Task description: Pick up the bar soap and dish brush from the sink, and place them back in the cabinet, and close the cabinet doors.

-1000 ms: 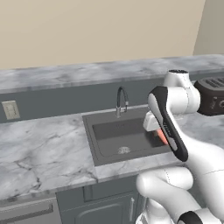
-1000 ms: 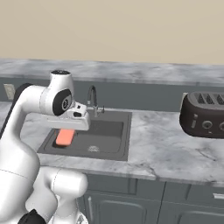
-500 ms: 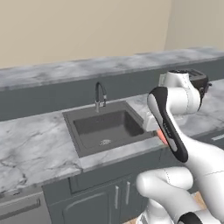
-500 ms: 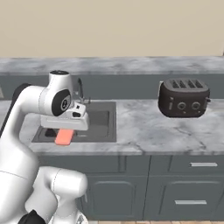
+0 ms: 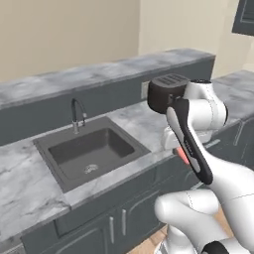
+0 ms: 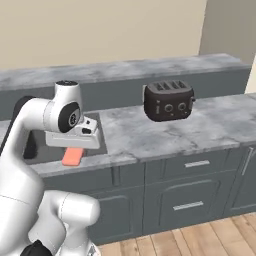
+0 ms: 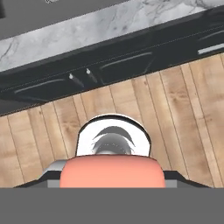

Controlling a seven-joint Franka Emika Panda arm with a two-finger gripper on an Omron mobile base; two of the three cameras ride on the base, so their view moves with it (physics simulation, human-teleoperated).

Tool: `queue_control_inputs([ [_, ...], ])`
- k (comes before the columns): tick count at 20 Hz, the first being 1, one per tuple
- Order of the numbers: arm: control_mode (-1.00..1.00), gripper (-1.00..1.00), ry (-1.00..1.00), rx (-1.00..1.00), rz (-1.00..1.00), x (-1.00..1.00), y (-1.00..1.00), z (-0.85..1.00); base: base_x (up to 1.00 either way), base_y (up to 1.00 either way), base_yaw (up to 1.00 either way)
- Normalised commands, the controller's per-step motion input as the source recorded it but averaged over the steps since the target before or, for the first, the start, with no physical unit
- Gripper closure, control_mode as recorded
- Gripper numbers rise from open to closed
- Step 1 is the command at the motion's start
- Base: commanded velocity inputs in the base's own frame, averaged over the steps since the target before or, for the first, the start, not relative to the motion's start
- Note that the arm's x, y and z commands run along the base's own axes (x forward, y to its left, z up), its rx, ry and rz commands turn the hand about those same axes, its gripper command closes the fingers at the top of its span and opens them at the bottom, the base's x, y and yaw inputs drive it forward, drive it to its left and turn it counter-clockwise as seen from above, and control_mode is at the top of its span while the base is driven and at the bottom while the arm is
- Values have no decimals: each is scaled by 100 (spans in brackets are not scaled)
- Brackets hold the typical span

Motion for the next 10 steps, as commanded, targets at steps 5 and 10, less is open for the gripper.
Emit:
queue_control_inputs([
  [5,100,100,0,0,0,0,0,0,-11,-44,-48],
  [10,100,100,0,0,0,0,0,0,-3,-50,-47],
])
